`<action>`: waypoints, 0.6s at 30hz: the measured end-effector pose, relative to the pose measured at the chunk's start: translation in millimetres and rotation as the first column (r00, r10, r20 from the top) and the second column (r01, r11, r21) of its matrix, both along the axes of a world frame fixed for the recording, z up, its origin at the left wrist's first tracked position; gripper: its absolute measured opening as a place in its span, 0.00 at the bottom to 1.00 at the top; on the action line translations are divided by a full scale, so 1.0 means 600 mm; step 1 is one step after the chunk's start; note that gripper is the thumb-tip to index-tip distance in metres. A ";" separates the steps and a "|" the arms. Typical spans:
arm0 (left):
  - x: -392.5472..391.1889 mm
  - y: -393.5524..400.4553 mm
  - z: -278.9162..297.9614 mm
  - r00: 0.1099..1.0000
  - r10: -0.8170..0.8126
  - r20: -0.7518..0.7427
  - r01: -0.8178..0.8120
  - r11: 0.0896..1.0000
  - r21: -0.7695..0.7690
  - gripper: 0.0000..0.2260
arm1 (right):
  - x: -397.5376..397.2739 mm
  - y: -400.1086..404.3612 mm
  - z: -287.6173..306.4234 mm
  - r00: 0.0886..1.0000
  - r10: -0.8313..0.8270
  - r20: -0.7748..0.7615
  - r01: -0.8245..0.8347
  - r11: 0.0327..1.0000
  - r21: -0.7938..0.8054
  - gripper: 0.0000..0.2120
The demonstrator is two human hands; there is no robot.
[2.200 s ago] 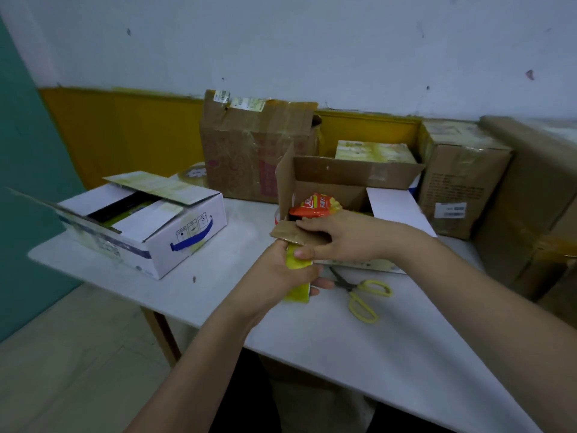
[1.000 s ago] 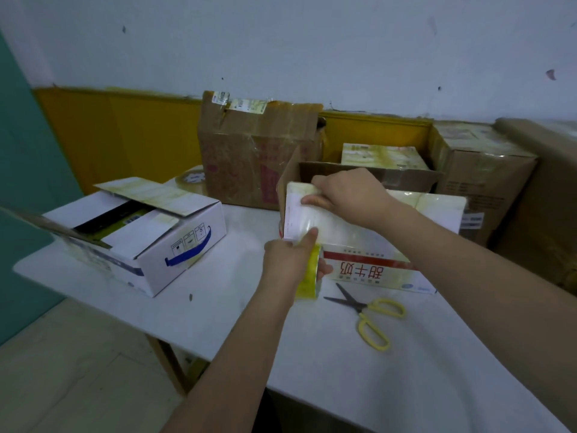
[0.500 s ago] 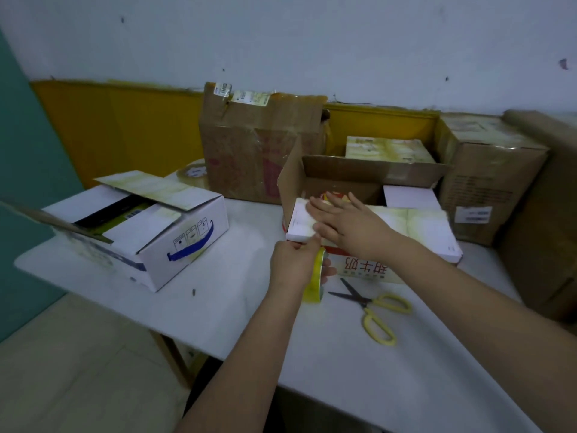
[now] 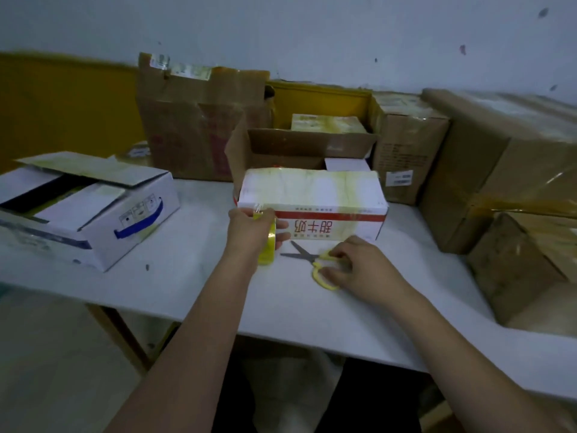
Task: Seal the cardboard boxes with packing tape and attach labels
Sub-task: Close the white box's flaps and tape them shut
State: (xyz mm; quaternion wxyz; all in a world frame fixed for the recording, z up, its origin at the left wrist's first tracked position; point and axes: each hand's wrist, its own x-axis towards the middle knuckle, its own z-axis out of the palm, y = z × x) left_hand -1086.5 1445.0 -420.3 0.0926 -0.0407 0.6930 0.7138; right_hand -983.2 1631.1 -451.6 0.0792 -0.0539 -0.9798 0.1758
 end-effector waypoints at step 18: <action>0.012 -0.026 0.017 0.954 -0.274 0.124 0.265 0.961 0.083 0.12 | -0.037 0.005 0.149 0.913 0.223 0.342 -0.062 0.903 -0.424 0.11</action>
